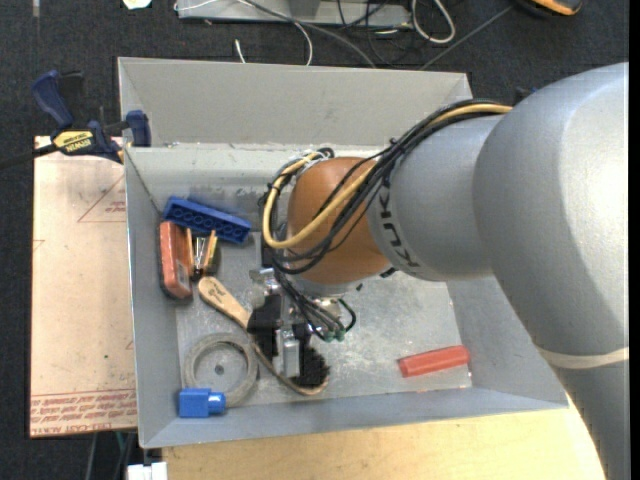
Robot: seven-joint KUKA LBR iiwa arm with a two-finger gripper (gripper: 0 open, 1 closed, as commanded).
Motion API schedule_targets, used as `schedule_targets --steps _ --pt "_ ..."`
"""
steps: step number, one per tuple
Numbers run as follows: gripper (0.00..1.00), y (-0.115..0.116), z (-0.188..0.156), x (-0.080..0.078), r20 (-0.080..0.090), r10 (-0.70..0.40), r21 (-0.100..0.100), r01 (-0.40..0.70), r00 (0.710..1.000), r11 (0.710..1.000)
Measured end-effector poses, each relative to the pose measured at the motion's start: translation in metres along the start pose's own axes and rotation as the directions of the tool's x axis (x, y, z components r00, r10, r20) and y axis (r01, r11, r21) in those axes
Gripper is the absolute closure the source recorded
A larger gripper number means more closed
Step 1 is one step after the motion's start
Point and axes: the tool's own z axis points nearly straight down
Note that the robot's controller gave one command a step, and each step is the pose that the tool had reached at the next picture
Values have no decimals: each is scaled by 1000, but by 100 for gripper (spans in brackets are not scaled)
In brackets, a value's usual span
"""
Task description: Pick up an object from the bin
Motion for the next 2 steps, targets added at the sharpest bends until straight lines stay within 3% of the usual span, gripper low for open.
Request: schedule_targets --steps 1,2 --pt "100 -31 -18 -5 13 -342 5 342 940 940" --pt "100 -31 -18 -5 13 -342 5 342 940 940"
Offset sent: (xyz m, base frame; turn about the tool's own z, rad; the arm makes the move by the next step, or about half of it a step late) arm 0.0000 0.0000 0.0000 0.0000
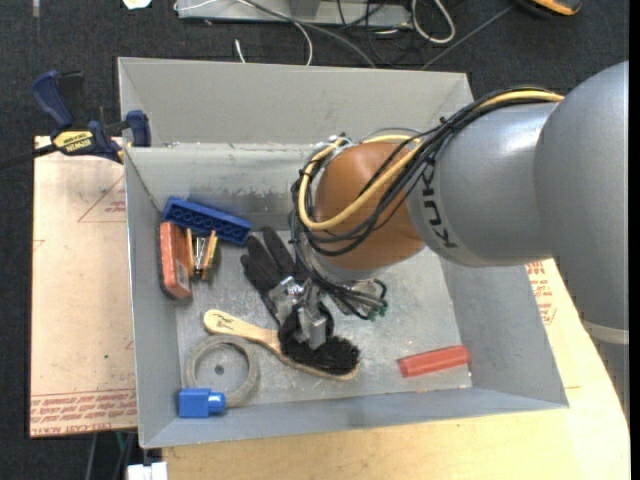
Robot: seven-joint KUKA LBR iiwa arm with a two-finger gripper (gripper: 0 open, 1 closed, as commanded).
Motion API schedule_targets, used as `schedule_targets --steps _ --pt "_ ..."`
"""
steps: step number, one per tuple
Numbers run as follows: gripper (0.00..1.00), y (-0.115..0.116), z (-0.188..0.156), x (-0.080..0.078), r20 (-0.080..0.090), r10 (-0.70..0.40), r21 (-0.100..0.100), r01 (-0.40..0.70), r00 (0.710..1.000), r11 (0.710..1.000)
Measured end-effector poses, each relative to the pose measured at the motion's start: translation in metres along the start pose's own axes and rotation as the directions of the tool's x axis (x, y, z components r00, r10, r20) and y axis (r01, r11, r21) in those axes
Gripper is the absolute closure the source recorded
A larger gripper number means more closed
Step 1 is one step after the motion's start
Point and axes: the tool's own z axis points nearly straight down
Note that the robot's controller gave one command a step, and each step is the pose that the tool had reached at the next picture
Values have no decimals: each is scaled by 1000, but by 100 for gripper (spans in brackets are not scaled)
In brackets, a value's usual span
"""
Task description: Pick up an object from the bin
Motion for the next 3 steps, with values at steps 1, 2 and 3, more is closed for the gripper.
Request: schedule_targets --steps 1,2,3 --pt "100 -6 -3 -8 -1 16 -2 -16 1000 1000" --pt "100 4 -21 -16 2 59 -2 -59 998 998" --pt "100 3 -63 -13 -4 67 -3 -67 998 998"
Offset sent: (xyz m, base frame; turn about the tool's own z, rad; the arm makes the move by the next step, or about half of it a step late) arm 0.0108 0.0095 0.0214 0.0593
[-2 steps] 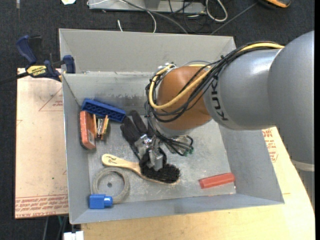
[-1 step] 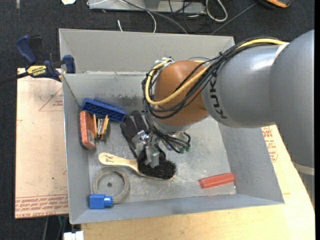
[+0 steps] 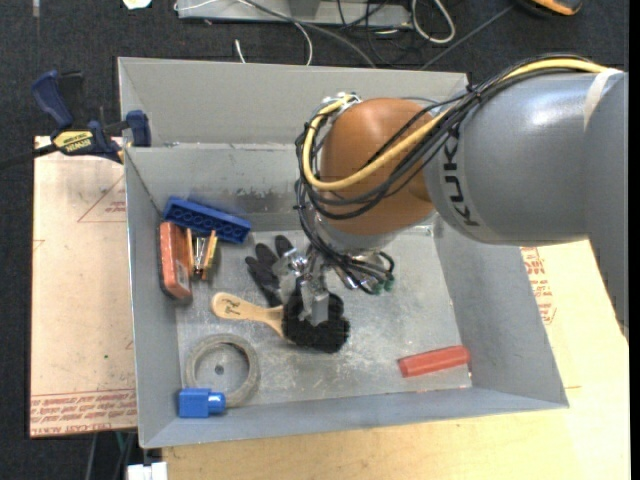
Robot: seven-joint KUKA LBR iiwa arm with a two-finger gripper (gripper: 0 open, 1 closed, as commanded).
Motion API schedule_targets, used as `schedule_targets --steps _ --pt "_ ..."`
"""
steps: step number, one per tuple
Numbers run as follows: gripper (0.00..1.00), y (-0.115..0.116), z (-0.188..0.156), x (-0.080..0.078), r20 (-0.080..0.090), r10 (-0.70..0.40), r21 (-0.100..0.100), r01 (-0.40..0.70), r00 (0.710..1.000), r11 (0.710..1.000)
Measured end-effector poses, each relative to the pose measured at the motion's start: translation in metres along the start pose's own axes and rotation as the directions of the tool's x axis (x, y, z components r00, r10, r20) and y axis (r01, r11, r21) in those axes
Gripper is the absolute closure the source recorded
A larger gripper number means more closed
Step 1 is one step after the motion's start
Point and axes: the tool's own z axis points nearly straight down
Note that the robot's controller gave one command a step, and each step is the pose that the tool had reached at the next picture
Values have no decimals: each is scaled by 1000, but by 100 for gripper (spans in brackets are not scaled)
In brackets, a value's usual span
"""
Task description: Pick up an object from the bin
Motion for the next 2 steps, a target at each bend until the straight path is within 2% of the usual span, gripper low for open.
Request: schedule_targets --steps 1,2 --pt "100 7 -26 -6 2 11 -2 -11 1000 1000" --pt "100 6 -50 -14 2 -181 0 181 984 984"
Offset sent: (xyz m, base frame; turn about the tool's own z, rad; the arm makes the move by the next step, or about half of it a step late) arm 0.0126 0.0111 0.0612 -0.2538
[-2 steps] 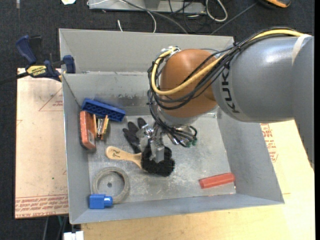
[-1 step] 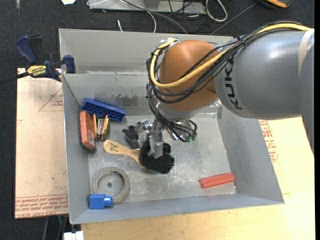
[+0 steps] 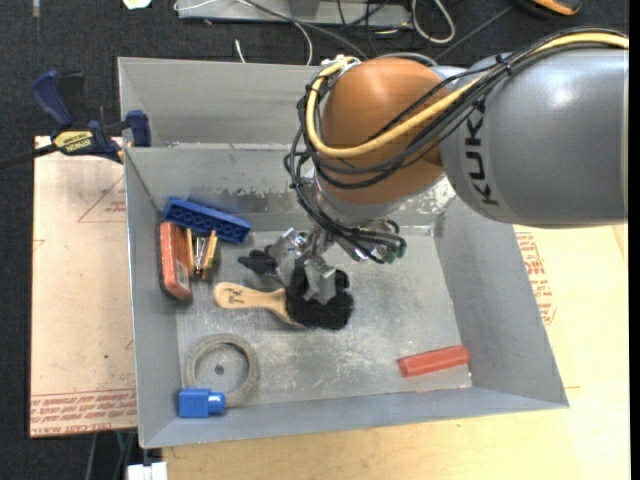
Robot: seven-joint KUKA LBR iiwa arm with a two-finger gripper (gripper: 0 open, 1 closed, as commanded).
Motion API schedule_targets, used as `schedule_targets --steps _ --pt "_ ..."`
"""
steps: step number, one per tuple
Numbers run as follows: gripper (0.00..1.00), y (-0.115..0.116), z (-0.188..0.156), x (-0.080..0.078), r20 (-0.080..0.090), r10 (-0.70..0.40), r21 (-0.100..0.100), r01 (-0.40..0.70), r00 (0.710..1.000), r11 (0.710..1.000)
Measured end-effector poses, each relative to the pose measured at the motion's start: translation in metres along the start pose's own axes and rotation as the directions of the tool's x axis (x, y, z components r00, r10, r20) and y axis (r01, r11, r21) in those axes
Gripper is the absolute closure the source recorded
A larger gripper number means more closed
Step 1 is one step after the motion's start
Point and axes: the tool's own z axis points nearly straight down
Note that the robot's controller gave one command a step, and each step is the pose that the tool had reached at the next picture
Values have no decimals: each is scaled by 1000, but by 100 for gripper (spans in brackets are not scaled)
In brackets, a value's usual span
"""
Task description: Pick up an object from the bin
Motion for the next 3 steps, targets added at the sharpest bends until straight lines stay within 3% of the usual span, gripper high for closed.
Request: schedule_targets --steps 1,2,3 --pt "100 5 29 3 0 34 -2 -34 999 999" --pt "100 12 35 -17 2 -60 0 60 998 998" --pt "100 12 37 -15 1 -290 -2 290 957 957"
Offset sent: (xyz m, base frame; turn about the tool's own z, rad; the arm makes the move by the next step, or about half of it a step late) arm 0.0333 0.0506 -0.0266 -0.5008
